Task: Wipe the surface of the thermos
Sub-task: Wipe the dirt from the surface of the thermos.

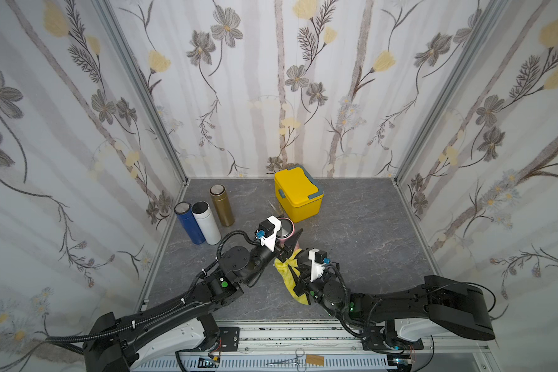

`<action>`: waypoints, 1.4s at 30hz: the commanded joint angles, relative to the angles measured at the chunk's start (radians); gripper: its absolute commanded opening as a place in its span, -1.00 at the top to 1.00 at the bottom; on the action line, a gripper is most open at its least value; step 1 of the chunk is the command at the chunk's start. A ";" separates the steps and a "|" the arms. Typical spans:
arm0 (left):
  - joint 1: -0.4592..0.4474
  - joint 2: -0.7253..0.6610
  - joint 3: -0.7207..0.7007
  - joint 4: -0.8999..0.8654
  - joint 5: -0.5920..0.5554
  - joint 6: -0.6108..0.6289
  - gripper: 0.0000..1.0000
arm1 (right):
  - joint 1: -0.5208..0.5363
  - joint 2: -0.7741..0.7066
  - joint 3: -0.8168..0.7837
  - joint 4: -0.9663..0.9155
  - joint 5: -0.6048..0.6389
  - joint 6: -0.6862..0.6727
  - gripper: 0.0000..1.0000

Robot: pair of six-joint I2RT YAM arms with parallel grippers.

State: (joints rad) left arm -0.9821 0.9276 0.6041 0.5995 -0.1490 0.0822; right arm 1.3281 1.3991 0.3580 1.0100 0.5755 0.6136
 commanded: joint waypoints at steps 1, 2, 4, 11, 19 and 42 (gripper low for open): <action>-0.003 -0.010 -0.007 0.085 0.097 -0.029 1.00 | -0.004 -0.032 0.001 0.096 0.055 0.006 1.00; -0.003 -0.012 -0.008 0.086 0.103 -0.027 1.00 | -0.005 -0.062 0.016 0.063 0.056 -0.008 1.00; -0.002 -0.014 -0.010 0.086 0.115 -0.020 1.00 | -0.004 -0.135 0.056 -0.025 0.058 -0.029 1.00; 0.003 -0.016 -0.013 0.085 0.124 -0.012 1.00 | -0.004 -0.086 0.070 -0.023 0.055 -0.010 1.00; 0.005 -0.027 -0.017 0.079 0.139 -0.016 1.00 | -0.012 -0.020 -0.002 0.085 0.066 0.026 1.00; 0.008 -0.006 0.005 0.046 0.187 0.002 1.00 | -0.034 -0.209 0.016 -0.117 0.098 0.012 1.00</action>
State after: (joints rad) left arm -0.9730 0.9169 0.6022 0.6685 -0.0334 0.1341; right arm 1.2999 1.2457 0.3466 0.8814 0.5983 0.6491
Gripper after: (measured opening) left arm 0.625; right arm 0.087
